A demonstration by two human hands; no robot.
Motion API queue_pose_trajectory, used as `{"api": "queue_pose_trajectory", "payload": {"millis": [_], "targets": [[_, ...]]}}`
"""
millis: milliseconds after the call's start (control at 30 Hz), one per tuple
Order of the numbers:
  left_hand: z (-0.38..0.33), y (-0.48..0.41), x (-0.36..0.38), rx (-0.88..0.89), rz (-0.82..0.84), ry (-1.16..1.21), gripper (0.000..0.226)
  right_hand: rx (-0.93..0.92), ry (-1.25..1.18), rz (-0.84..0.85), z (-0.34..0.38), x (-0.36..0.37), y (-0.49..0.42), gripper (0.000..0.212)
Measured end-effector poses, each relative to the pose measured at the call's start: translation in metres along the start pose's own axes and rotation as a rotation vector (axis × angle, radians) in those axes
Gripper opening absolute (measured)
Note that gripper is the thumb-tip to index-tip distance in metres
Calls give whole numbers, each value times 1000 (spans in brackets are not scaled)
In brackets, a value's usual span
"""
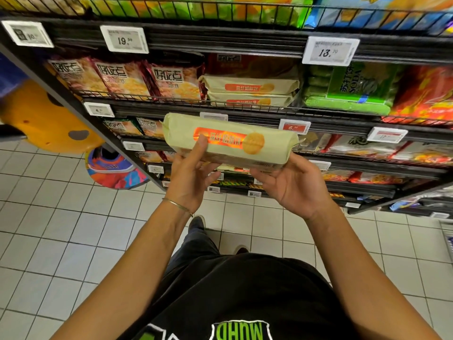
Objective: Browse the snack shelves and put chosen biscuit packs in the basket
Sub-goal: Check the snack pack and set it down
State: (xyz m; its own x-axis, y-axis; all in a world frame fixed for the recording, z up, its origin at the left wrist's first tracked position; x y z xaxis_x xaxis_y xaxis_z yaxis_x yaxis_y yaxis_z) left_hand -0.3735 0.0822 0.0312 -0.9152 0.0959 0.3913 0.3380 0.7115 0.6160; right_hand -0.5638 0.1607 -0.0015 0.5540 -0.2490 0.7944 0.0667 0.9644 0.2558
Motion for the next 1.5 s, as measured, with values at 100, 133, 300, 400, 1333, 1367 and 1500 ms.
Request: {"api": "queue_pose_trajectory", "payload": {"millis": [100, 133, 300, 400, 1333, 1367, 1500], "targets": [[2, -2, -1, -13, -21, -9, 103, -13, 42, -65, 1, -1, 0, 52], [3, -3, -2, -15, -29, -14, 102, -16, 49, -84, 1, -2, 0, 51], [3, -8, -5, -2, -56, -8, 85, -40, 120, -151, 2, -6, -4, 56], [-1, -7, -7, 88, -114, -5, 91, -41, 106, -187, 2, -10, -4, 73], [21, 13, 38, -165, 218, -194, 88, -40, -88, -405, -23, -70, 2, 53], [24, 11, 35, -196, 211, -194, 72, -50, -91, -411, -22, -71, 2, 50], [32, 7, 24, -267, 230, -120, 57, -81, -87, -456, -19, -75, 2, 38]]}}
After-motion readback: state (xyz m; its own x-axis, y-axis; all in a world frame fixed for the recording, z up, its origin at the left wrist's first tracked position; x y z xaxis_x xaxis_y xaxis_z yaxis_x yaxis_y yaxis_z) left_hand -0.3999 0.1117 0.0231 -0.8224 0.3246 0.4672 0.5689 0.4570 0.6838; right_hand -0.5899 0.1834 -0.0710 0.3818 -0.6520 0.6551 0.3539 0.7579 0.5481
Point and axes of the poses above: each hand's wrist, its own y-axis away from the middle knuckle, its own x-axis out of the palm, z = x × y, the point moved 6 cm from there along -y, towards the middle knuckle, and after that the axes turned 14 degrees about -x, right-handed, at the moved point
